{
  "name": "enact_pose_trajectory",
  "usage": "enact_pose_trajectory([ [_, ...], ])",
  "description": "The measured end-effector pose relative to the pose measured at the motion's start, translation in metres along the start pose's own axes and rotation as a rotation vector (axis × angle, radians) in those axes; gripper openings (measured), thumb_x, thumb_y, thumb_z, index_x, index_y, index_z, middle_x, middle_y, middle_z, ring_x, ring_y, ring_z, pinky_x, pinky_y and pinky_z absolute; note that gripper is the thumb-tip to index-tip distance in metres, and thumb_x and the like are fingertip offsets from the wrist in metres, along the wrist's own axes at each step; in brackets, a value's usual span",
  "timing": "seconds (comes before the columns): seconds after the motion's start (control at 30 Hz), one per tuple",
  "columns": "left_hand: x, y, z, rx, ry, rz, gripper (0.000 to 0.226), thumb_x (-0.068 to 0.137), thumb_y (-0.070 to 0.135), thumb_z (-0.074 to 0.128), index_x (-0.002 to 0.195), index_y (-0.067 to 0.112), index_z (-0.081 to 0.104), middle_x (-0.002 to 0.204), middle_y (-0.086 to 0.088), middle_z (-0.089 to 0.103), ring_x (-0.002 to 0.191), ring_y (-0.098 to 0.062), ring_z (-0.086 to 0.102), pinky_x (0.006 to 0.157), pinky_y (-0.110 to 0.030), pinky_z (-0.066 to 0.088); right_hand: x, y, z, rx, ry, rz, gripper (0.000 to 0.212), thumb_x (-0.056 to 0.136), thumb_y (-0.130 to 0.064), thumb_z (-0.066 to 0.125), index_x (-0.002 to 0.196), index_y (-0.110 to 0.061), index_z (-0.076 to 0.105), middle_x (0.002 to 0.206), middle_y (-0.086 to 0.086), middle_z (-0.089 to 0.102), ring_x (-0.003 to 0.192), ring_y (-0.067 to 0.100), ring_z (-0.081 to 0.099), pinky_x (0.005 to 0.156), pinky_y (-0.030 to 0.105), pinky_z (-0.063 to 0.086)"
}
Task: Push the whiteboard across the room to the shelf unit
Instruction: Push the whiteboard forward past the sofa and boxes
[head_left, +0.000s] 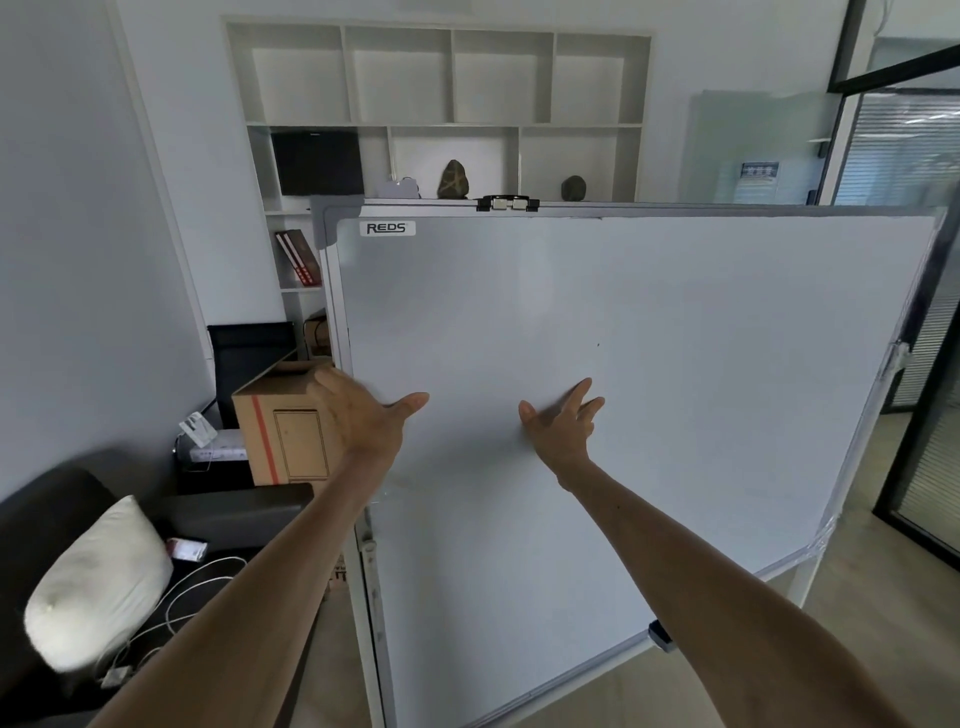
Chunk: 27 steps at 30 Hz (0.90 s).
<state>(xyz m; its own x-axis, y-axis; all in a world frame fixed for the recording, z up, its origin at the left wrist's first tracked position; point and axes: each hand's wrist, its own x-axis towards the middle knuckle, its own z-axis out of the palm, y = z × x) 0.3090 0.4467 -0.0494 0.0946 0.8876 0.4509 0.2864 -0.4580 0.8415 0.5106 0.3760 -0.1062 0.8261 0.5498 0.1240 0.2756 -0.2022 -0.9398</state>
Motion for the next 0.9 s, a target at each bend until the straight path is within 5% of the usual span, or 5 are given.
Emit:
enact_pose_trajectory([
  [0.2,0.045,-0.016,0.033,0.009,0.014,-0.001,0.122,0.066,0.038,0.084,0.146,-0.004,0.003,0.153,-0.023,0.011,0.142,-0.038,0.011,0.118,-0.046,0.017,0.048,-0.001,0.019,0.013,-0.01,-0.008,0.105,0.085,-0.053,0.061,0.153,-0.024,-0.013,0.161,0.011,-0.022,0.149,0.042,-0.001,0.118,0.056,0.019],
  [0.47,0.105,-0.033,0.074,0.054,0.066,0.056,0.108,0.057,0.04,0.087,0.134,-0.001,0.023,0.137,-0.018,0.029,0.126,-0.031,0.031,0.11,-0.041,0.032,0.113,-0.001,0.048,0.019,-0.005,-0.005,0.106,0.085,-0.054,0.061,0.153,-0.024,-0.014,0.161,0.012,-0.023,0.148,0.043,-0.002,0.118,0.058,0.018],
  [0.6,0.135,-0.039,0.098,0.085,0.109,0.081,0.097,0.056,0.037,0.089,0.126,0.001,0.031,0.127,-0.016,0.034,0.115,-0.027,0.035,0.093,-0.025,0.031,0.149,0.0,0.061,0.018,-0.009,0.005,0.104,0.086,-0.053,0.06,0.153,-0.026,-0.015,0.161,0.009,-0.023,0.149,0.042,-0.005,0.116,0.06,0.021],
  [0.9,0.2,-0.053,0.151,0.103,0.122,0.034,0.095,0.054,0.038,0.089,0.122,0.002,0.034,0.124,-0.017,0.039,0.112,-0.029,0.041,0.084,-0.031,0.037,0.233,-0.001,0.093,-0.001,-0.002,0.015,0.104,0.086,-0.052,0.06,0.153,-0.023,-0.014,0.161,0.011,-0.022,0.149,0.043,-0.003,0.117,0.057,0.02],
])
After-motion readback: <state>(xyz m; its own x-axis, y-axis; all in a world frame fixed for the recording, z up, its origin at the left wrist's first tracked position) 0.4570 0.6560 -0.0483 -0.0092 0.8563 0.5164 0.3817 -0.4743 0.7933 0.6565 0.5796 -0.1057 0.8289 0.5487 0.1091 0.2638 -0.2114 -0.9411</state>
